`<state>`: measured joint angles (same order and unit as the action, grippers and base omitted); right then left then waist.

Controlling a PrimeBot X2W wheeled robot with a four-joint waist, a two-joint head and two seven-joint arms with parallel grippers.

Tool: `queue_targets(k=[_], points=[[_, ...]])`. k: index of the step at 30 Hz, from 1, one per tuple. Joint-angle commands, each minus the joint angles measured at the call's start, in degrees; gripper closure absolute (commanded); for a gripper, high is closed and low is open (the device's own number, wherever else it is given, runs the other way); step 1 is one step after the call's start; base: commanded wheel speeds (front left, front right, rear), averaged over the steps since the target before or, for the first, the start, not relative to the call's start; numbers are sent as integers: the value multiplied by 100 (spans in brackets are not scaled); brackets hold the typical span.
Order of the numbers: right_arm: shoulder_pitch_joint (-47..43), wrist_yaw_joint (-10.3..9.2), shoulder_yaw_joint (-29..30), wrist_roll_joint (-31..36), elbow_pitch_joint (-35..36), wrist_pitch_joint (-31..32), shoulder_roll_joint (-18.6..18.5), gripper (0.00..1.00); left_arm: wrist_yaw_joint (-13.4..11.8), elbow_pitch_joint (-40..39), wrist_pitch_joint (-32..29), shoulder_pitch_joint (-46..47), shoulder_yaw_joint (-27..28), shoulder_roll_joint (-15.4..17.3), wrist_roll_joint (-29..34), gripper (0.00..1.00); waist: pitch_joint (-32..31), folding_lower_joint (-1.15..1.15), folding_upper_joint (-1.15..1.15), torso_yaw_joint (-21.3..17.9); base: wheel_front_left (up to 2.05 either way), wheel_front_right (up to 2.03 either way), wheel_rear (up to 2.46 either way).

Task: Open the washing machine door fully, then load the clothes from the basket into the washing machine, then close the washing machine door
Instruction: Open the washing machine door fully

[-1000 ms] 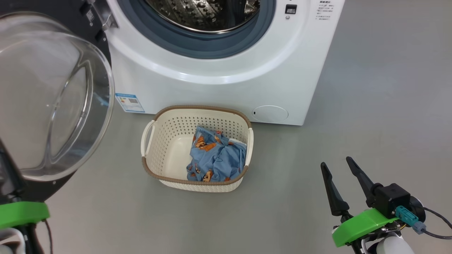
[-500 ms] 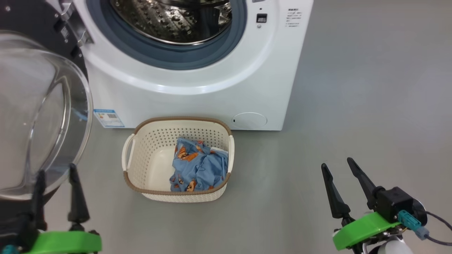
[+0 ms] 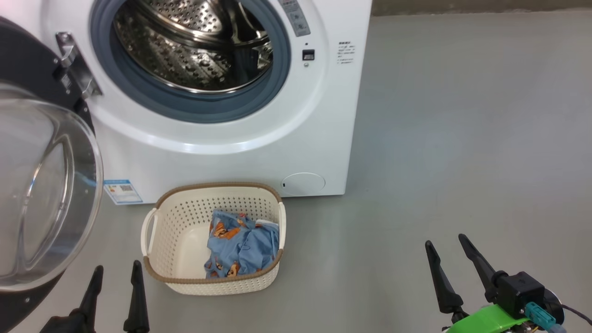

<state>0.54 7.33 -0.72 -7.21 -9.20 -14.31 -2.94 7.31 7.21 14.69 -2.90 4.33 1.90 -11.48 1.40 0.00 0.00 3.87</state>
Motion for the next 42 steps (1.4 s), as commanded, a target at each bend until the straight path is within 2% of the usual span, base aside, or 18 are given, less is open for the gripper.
queue_targets(k=[1, 19, 42], points=[[27, 16, -115, 3, 168, -69, 5, 0, -14, -128, 31, 84, 166, 99, 5, 0, -109, 0, 0, -109, 0, 0, 0], [-131, 16, -87, 81, 293, -69, 6, 0, -29, -254, 31, -218, 108, 99, 24, 0, -299, 0, 0, -201, 0, 0, 0], [-118, 16, -52, 82, 233, -69, 6, 0, -96, -237, 31, -177, 133, 98, 59, 0, -211, 0, 0, -170, 0, 0, 0]])
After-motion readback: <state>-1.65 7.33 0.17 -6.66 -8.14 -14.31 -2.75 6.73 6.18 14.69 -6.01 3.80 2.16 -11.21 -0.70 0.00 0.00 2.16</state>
